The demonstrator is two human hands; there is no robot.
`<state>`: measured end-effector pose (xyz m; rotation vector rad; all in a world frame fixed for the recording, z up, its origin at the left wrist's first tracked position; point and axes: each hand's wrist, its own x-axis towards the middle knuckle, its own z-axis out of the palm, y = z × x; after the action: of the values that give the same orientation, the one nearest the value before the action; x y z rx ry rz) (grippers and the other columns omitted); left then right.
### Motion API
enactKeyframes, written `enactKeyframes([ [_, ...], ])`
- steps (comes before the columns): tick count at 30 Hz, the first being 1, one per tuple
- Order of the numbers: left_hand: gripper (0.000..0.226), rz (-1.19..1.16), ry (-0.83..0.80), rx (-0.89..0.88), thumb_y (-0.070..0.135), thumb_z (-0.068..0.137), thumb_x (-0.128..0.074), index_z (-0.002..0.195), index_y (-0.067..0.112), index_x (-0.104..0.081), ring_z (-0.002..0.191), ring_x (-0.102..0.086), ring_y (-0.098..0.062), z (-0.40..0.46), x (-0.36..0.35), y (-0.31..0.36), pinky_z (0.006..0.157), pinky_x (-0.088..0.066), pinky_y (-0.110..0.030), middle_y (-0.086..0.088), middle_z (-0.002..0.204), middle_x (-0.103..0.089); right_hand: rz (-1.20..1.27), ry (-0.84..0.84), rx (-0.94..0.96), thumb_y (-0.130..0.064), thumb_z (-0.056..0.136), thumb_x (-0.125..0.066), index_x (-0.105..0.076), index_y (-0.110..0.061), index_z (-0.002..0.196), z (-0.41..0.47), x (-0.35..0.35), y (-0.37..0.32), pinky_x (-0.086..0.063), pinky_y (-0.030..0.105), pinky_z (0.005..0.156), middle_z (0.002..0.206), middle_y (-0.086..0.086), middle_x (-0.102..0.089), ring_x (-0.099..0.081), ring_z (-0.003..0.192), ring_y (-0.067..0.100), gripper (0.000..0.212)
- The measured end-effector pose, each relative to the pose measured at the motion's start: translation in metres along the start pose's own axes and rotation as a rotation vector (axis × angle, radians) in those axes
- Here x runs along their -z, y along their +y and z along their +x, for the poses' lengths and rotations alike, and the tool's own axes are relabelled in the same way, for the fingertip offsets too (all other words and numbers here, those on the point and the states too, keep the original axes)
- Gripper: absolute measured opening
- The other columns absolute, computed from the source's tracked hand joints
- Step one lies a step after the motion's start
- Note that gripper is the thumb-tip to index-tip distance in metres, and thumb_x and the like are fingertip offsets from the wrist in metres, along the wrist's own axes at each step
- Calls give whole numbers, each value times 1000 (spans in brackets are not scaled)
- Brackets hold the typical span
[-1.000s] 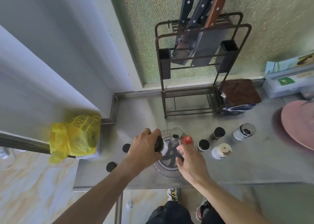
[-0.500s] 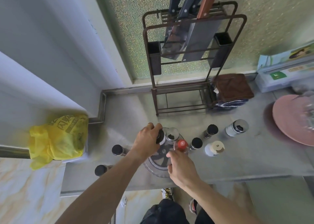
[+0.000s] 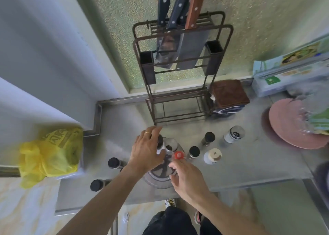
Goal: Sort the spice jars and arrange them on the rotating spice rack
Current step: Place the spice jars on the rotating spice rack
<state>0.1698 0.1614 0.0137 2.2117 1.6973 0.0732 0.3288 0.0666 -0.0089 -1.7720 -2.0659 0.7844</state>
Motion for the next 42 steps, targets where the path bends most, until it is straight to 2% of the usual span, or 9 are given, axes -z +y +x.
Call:
enactKeyframes([
  [6, 50, -68, 120, -201, 43, 88, -59, 135, 27, -50, 124, -53, -21, 8, 15, 70, 104, -47, -39, 3, 135, -57, -6, 220, -119, -26, 83, -73, -58, -28, 96, -15, 68, 43, -52, 21, 66, 85, -15, -63, -60, 75, 4, 20],
  [9, 45, -60, 35, -293, 41, 90, -59, 132, 26, -53, 115, -58, -22, 17, -4, 112, 91, -49, -34, 1, 129, -59, -24, 305, -262, -13, 80, -72, -59, -26, 94, -17, 98, 88, -53, 30, 69, 88, -10, -61, -61, 79, 12, 23],
  [14, 37, 75, -120, -386, 35, 92, -58, 127, 21, -52, 104, -60, -29, 25, -57, 159, 85, -53, -42, -8, 120, -58, -126, 313, -353, -5, 72, -75, -60, -14, 111, -3, 121, 154, -53, 42, 77, 108, 8, -60, -60, 96, 33, 43],
  [19, 45, 193, -231, -350, 22, 88, -69, 126, 19, -46, 102, -60, -32, 37, -91, 178, 81, -55, -43, -12, 119, -56, -229, 134, -333, -9, 74, -76, -53, -17, 126, 25, 121, 186, -52, 43, 78, 126, 12, -52, -54, 105, 37, 57],
  [25, 41, 249, -376, -236, -6, 86, -58, 124, 9, -48, 104, -60, -39, 42, -103, 192, 80, -53, -48, -19, 121, -52, -314, -12, -284, -11, 85, -64, -51, -17, 127, 45, 114, 207, -54, 45, 79, 125, 12, -47, -53, 104, 37, 44],
  [30, 33, 270, -368, -168, -5, 92, -49, 124, 6, -48, 105, -62, -41, 36, -105, 205, 77, -50, -47, -22, 125, -52, -287, -24, -242, -3, 81, -66, -52, -16, 119, 54, 111, 226, -49, 41, 70, 110, 15, -48, -57, 85, 39, 43],
  [33, 31, 253, -317, -168, 4, 81, -67, 110, 11, -59, 86, -69, -33, 23, -94, 207, 63, -50, -37, -15, 108, -62, -293, -36, -231, 6, 74, -66, -53, -14, 110, 57, 111, 230, -41, 36, 63, 98, 14, -46, -55, 72, 37, 43],
  [38, 44, 148, -232, -178, -10, 73, -64, 112, 8, -53, 83, -64, -38, -7, -86, 195, 57, -43, -39, -18, 108, -57, -303, 18, -224, 1, 69, -74, -47, -18, 105, 31, 131, 205, -44, 36, 57, 93, 9, -42, -53, 65, 35, 49],
  [42, 41, 41, -155, -150, -11, 75, -60, 107, 12, -51, 80, -62, -32, -38, -65, 170, 56, -48, -38, -13, 103, -54, -297, 48, -125, -5, 67, -79, -50, -21, 103, -4, 155, 157, -39, 32, 53, 92, 5, -45, -50, 61, 31, 48],
])
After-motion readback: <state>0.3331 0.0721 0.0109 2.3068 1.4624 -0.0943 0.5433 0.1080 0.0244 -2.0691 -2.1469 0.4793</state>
